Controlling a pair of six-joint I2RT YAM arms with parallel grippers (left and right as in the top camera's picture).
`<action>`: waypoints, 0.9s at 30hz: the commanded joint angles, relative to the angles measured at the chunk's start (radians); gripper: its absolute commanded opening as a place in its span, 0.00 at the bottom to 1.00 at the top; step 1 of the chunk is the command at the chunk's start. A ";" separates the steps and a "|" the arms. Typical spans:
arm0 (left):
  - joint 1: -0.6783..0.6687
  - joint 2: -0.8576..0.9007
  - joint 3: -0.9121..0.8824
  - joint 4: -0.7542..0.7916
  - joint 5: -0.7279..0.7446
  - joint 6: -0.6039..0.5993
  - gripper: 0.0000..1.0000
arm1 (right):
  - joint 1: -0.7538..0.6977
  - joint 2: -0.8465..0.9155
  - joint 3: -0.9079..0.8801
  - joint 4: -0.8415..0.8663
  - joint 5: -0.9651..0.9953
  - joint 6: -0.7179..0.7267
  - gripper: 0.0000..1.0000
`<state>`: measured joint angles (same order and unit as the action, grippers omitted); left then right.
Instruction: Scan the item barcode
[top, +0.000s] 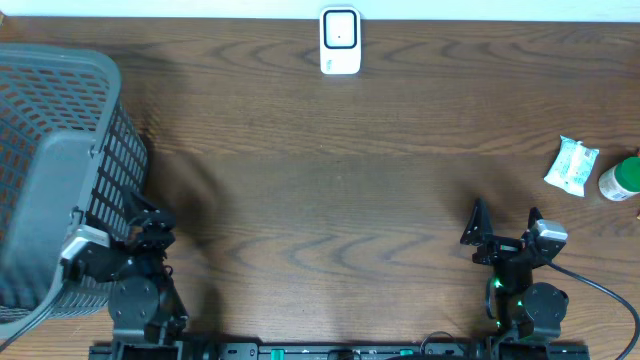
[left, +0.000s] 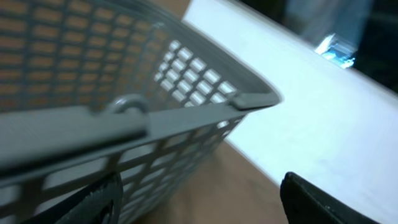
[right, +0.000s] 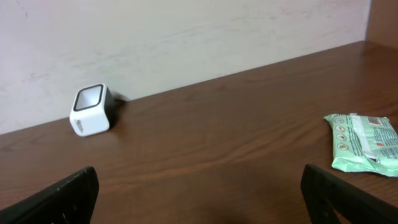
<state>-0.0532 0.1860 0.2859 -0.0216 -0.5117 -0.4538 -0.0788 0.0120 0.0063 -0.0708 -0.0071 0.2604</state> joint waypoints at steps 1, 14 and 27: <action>0.005 -0.051 -0.075 0.091 0.106 0.171 0.81 | 0.009 -0.006 -0.001 -0.005 0.006 0.012 0.99; 0.117 -0.166 -0.248 0.097 0.346 0.282 0.81 | 0.009 -0.006 -0.001 -0.005 0.006 0.012 0.99; 0.108 -0.185 -0.282 -0.040 0.348 0.278 0.81 | 0.009 -0.006 -0.001 -0.005 0.006 0.012 0.99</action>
<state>0.0578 0.0101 0.0181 -0.0128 -0.1623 -0.2008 -0.0788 0.0120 0.0063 -0.0704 -0.0071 0.2604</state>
